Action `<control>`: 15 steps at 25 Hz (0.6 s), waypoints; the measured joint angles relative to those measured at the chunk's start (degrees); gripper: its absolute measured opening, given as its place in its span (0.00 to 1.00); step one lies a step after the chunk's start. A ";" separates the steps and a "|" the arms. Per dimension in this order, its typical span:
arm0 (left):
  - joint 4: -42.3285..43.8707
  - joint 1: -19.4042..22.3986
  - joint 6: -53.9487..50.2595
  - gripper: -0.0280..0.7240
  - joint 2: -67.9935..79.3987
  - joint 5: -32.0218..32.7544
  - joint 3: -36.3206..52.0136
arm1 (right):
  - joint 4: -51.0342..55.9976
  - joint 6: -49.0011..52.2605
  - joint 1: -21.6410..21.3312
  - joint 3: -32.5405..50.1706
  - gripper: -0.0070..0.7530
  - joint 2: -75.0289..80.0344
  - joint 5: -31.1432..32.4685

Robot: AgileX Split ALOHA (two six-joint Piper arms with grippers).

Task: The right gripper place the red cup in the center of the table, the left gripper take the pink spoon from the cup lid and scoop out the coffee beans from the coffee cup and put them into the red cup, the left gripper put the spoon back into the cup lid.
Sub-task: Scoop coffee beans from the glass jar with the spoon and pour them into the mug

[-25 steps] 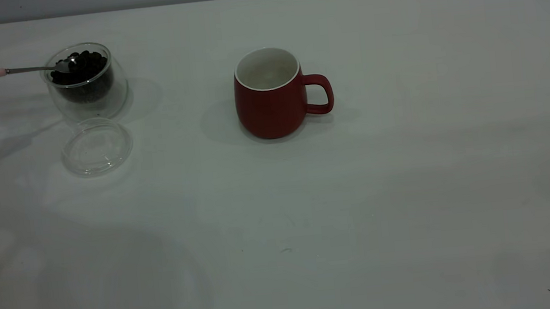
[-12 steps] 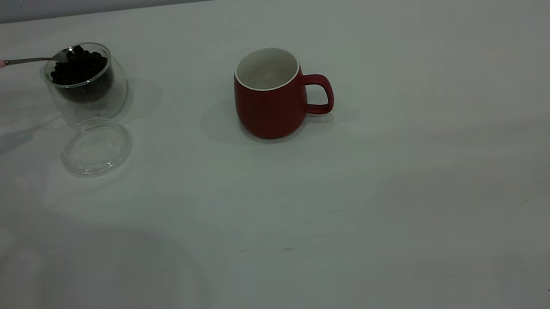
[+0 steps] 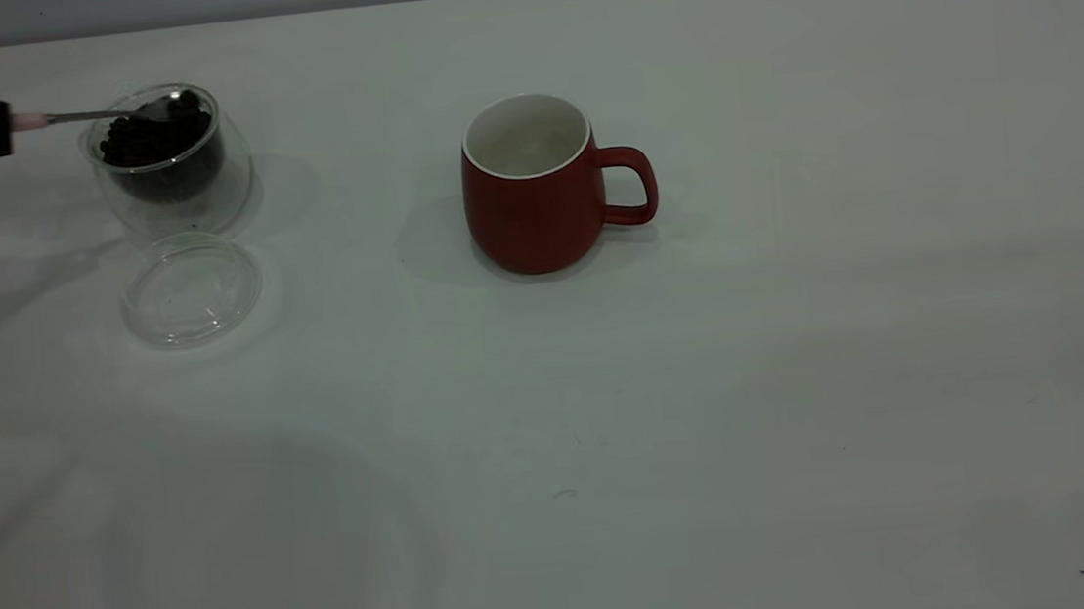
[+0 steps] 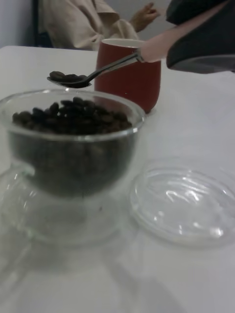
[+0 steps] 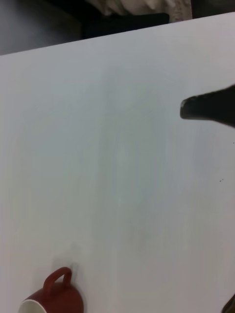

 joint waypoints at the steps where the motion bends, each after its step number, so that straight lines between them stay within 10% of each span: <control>1: -0.05 -0.72 -0.04 0.20 0.00 0.00 0.00 | 0.00 0.00 0.00 0.00 0.77 0.00 0.00; 15: -2.12 -11.74 -1.26 0.20 0.00 0.13 0.00 | 0.00 0.00 0.00 0.00 0.77 0.00 0.00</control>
